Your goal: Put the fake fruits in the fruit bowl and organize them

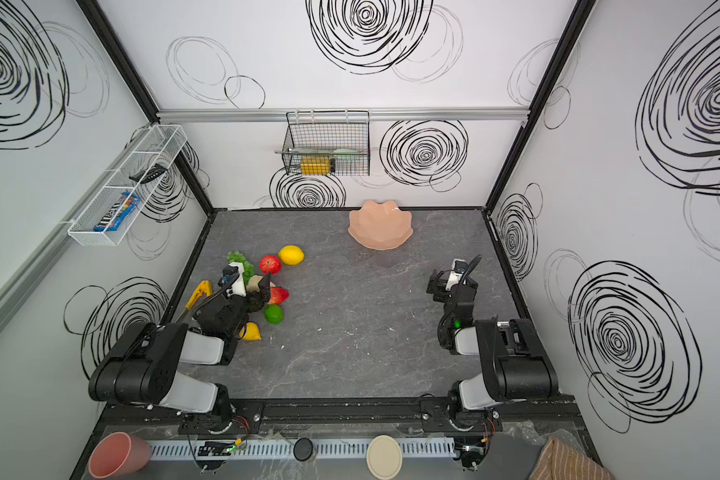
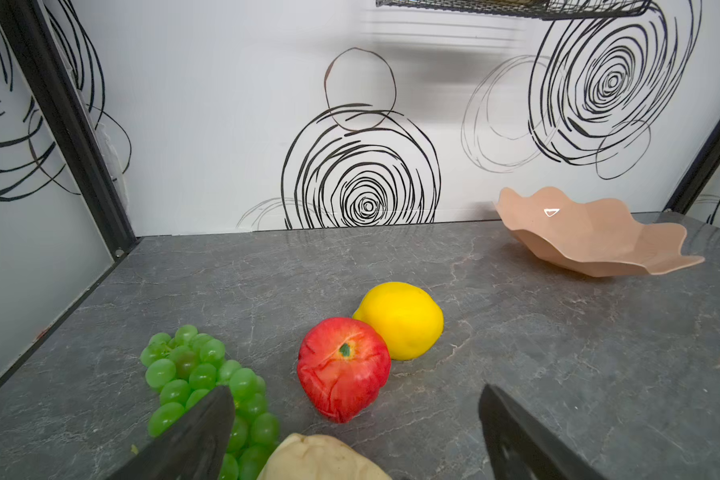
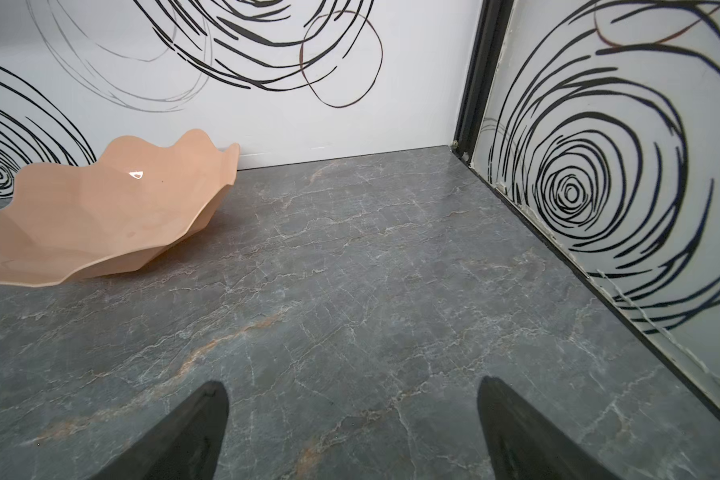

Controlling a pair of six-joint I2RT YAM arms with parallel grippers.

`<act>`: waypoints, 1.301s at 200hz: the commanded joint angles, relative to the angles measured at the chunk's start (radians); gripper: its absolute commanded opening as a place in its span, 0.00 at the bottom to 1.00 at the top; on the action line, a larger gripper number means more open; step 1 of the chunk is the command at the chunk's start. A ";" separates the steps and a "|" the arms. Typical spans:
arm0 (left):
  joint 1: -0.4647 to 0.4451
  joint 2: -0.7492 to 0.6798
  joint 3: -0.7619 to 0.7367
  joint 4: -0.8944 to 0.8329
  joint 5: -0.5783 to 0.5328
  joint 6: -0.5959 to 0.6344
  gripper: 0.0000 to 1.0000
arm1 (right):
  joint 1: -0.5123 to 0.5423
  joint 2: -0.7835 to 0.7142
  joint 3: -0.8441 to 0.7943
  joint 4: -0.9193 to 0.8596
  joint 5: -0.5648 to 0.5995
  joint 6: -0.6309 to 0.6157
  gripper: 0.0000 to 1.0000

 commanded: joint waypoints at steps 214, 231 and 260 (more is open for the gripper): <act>-0.211 -0.386 -0.111 -0.047 -0.269 0.147 0.96 | 0.075 -0.235 -0.043 -0.057 -0.024 -0.114 0.97; -0.308 -0.507 -0.080 -0.152 -0.427 0.112 0.96 | 0.123 -0.322 -0.027 -0.127 -0.033 -0.173 0.97; -0.434 -0.665 -0.045 -0.286 -0.545 0.019 0.96 | 0.203 -0.407 0.020 -0.232 -0.126 -0.220 0.97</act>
